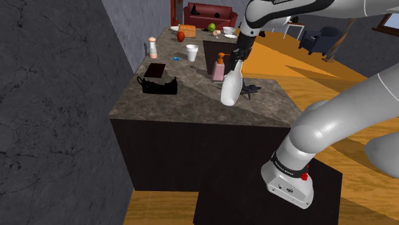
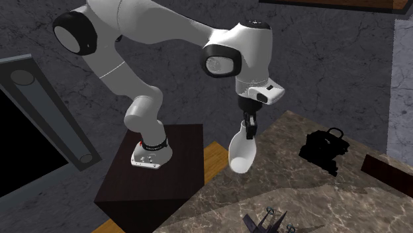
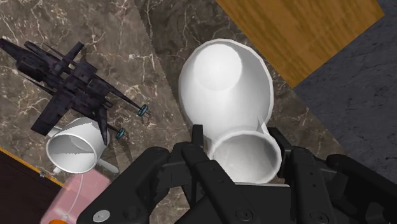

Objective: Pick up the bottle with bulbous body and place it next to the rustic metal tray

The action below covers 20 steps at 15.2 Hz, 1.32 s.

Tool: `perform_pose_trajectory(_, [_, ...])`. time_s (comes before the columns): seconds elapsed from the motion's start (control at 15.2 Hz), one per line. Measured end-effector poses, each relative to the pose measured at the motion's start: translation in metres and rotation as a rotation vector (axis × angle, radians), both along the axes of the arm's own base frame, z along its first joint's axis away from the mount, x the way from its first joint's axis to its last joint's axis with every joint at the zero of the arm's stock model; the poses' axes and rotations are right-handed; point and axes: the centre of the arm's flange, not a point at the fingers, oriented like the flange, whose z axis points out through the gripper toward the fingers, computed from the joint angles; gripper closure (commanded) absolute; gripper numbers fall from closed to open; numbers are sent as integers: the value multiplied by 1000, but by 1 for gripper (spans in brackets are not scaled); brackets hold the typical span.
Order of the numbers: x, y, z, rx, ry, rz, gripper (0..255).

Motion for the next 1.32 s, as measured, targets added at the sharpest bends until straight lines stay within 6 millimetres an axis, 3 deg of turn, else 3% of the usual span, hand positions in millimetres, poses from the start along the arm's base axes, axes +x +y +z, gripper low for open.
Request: perform_pose_trajectory(1.32, [1, -2, 106, 0, 0, 0, 255])
